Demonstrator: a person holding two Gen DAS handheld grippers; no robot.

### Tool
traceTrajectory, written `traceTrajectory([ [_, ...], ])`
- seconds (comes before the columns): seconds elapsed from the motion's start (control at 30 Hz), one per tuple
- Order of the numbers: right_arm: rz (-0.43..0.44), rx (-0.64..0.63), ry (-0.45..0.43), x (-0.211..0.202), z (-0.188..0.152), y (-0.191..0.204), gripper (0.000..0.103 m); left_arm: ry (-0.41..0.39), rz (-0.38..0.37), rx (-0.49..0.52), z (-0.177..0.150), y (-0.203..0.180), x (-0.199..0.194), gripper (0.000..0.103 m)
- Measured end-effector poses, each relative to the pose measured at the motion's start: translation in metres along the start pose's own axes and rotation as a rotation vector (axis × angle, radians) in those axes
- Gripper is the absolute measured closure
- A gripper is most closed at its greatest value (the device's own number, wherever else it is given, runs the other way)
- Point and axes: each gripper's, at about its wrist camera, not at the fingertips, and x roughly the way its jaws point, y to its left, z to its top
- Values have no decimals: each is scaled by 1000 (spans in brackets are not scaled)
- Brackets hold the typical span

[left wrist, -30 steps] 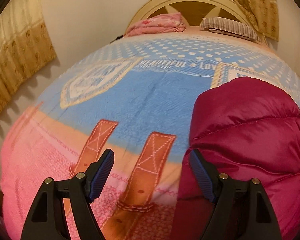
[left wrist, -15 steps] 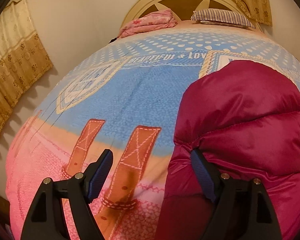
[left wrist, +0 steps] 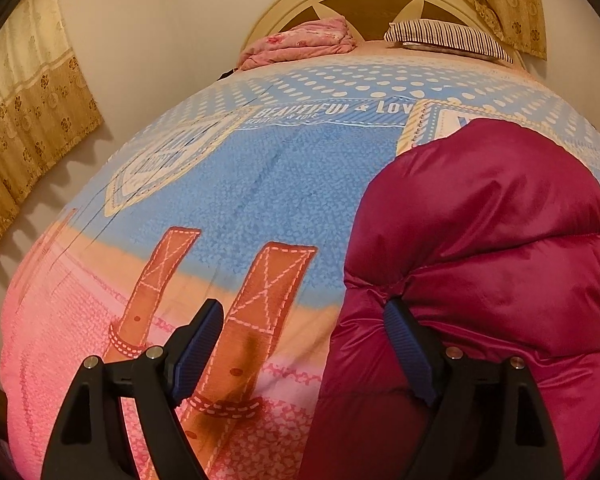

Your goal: Fold large clothes

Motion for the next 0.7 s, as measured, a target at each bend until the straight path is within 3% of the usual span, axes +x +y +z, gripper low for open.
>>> traceTrajectory([
  [0.7,-5,-8,30,11,0,0,25,31,-94,-44,-8,14,-4,20],
])
